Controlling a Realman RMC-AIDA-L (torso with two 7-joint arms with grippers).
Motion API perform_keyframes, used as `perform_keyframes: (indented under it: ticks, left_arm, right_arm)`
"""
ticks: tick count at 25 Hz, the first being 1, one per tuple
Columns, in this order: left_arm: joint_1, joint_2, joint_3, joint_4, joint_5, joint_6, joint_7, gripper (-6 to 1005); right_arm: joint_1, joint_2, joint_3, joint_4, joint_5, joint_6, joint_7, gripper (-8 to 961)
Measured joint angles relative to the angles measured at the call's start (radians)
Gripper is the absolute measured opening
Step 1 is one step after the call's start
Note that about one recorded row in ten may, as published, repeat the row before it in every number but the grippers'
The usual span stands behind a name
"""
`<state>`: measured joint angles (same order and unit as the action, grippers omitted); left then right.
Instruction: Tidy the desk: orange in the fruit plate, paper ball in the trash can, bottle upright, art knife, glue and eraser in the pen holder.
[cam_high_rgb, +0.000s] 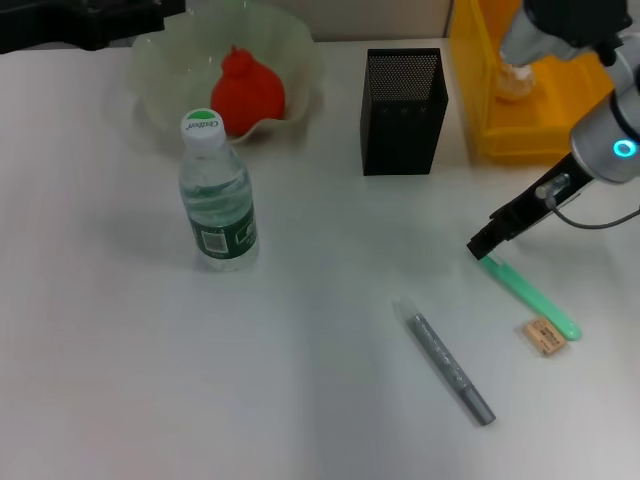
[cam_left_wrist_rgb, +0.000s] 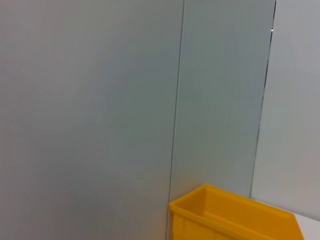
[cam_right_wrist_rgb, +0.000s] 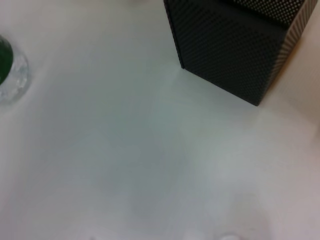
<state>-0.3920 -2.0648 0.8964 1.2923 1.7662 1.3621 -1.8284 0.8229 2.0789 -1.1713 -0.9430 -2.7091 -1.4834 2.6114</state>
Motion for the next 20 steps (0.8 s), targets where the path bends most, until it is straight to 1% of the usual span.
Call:
perform_keyframes:
  ticks: [1, 5, 9, 12, 16, 20]
  left_arm:
    - [0.003, 0.000, -0.003, -0.001, 0.000, 0.000, 0.003, 759]
    - [0.004, 0.000, -0.010, -0.009, -0.001, 0.000, 0.009, 759]
    - [0.001, 0.001, -0.028, -0.026, -0.001, 0.000, 0.019, 759]
    - [0.001, 0.002, -0.034, -0.029, -0.001, 0.000, 0.024, 759]
    - [0.001, 0.002, -0.036, -0.030, -0.001, -0.008, 0.026, 759]
    - [0.000, 0.002, -0.036, -0.033, -0.001, -0.009, 0.027, 759]
  right_arm:
    - [0.015, 0.002, -0.011, 0.031, -0.007, 0.015, 0.003, 689]
    - [0.034, 0.002, -0.038, 0.070, -0.015, 0.039, 0.015, 541]
    - [0.053, 0.003, -0.064, 0.092, -0.019, 0.056, 0.027, 472]
    - [0.061, 0.003, -0.065, 0.103, -0.020, 0.060, 0.028, 421]
    - [0.086, 0.003, -0.065, 0.151, -0.031, 0.076, 0.028, 357]
    - [0.093, 0.003, -0.065, 0.165, -0.034, 0.082, 0.029, 360]
